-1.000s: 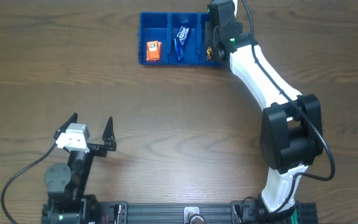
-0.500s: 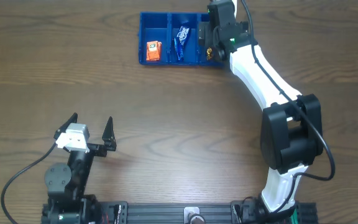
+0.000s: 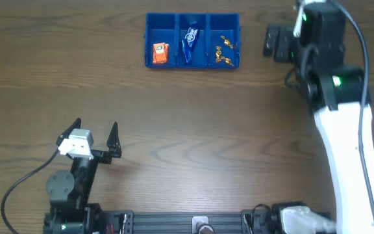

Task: Sort Candies Into Trays

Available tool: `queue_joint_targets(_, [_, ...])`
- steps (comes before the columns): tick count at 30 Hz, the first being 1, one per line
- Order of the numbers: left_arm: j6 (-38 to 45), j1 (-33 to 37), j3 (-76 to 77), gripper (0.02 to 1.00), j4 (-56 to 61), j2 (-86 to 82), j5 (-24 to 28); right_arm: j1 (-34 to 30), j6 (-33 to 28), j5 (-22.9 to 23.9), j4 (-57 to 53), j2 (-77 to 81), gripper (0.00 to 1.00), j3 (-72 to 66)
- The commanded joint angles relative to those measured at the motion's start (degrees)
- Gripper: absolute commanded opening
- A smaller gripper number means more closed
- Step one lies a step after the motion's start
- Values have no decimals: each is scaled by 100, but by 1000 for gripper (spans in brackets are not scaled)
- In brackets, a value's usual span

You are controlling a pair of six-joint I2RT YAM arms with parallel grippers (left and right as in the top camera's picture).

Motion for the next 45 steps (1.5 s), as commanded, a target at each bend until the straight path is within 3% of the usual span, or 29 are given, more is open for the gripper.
queue_joint_targets(1, [83,17,-116,998,-181,-31,96,-208,-212,240,264,-1613,998,-1362])
queue_joint_targets(7, [83,17,-116,1000,-181,-31,96,-1185,-420,-796,426,-4026,998,-3195])
queue_joint_targets(15, [81,17,-116,996,-181,-31,94,-1198,-638,-1561,1209,-6524,998,-5292])
queue_joint_targets(21, [83,17,-116,998,-181,-31,96,-1187,-636,-2120,1598,-7451,998,-6210])
queue_joint_targets(27, [83,17,-116,998,-181,-31,94,-1161,-638,-2175,1860,-7604,998,-6743])
queue_joint_targets(37, [81,17,-116,998,-181,-31,96,-1121,-640,-2107,3842,-7604,998,-7899])
queue_joint_targets(45, [83,17,-116,998,-181,-31,96,-645,-638,-2013,3799,-7604,998,-8271])
